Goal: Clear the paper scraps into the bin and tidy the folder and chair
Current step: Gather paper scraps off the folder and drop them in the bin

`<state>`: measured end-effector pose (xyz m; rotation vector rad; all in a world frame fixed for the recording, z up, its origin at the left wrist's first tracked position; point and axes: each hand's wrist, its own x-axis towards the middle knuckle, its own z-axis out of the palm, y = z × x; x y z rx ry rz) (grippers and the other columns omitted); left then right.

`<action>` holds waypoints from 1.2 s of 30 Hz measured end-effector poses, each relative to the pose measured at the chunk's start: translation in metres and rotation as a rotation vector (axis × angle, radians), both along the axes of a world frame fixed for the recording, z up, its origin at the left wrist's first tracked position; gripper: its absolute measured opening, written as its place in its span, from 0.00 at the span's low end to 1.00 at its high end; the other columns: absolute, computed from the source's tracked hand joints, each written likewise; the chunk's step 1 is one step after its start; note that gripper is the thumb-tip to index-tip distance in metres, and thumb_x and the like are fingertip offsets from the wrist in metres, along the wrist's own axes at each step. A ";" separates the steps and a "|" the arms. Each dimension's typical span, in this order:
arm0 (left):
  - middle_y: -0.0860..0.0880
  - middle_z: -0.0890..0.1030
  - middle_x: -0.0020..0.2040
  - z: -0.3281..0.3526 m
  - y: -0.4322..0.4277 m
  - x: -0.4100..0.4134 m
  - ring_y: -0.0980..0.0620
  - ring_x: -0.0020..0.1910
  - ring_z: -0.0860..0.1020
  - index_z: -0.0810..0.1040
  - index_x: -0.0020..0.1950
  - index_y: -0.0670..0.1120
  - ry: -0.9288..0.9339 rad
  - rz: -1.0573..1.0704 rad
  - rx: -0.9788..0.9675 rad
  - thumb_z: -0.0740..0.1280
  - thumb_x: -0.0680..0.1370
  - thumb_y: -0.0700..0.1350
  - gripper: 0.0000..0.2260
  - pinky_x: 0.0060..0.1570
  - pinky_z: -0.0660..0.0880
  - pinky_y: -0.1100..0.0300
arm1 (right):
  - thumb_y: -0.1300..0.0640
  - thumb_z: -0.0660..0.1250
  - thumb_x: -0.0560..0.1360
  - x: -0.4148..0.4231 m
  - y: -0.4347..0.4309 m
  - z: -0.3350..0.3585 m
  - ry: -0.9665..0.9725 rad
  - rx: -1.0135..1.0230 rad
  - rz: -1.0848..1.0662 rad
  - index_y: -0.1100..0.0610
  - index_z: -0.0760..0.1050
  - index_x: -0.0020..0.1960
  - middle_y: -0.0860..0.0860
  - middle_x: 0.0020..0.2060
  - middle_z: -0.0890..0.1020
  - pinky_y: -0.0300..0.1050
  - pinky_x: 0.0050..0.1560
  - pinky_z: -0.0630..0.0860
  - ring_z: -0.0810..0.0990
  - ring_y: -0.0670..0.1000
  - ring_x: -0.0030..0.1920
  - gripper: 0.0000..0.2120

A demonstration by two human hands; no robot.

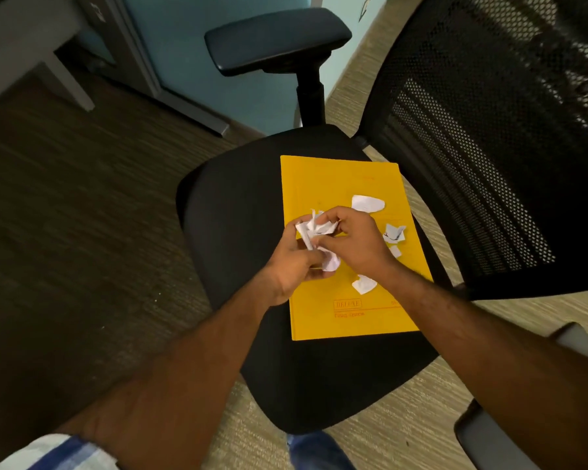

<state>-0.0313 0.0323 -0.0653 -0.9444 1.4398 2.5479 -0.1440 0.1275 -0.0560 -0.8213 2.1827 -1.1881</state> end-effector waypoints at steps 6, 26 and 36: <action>0.39 0.79 0.59 -0.003 0.002 0.014 0.45 0.51 0.82 0.68 0.69 0.51 0.012 0.145 0.030 0.69 0.74 0.28 0.29 0.39 0.81 0.57 | 0.62 0.76 0.68 0.015 -0.011 -0.005 -0.155 -0.067 -0.128 0.51 0.79 0.43 0.54 0.44 0.84 0.50 0.46 0.82 0.84 0.53 0.45 0.10; 0.41 0.75 0.63 -0.005 -0.041 0.122 0.47 0.54 0.79 0.71 0.68 0.49 0.000 0.431 0.019 0.68 0.74 0.28 0.27 0.40 0.82 0.58 | 0.61 0.72 0.73 0.077 -0.061 0.010 -0.387 -0.030 -0.263 0.61 0.80 0.52 0.57 0.46 0.84 0.40 0.43 0.81 0.83 0.51 0.43 0.08; 0.39 0.76 0.61 -0.015 -0.073 0.239 0.46 0.51 0.80 0.73 0.63 0.52 -0.036 0.630 -0.041 0.69 0.73 0.28 0.25 0.35 0.80 0.59 | 0.59 0.73 0.72 0.191 -0.122 0.009 -0.245 0.086 0.030 0.59 0.83 0.48 0.50 0.35 0.82 0.30 0.26 0.68 0.75 0.38 0.25 0.05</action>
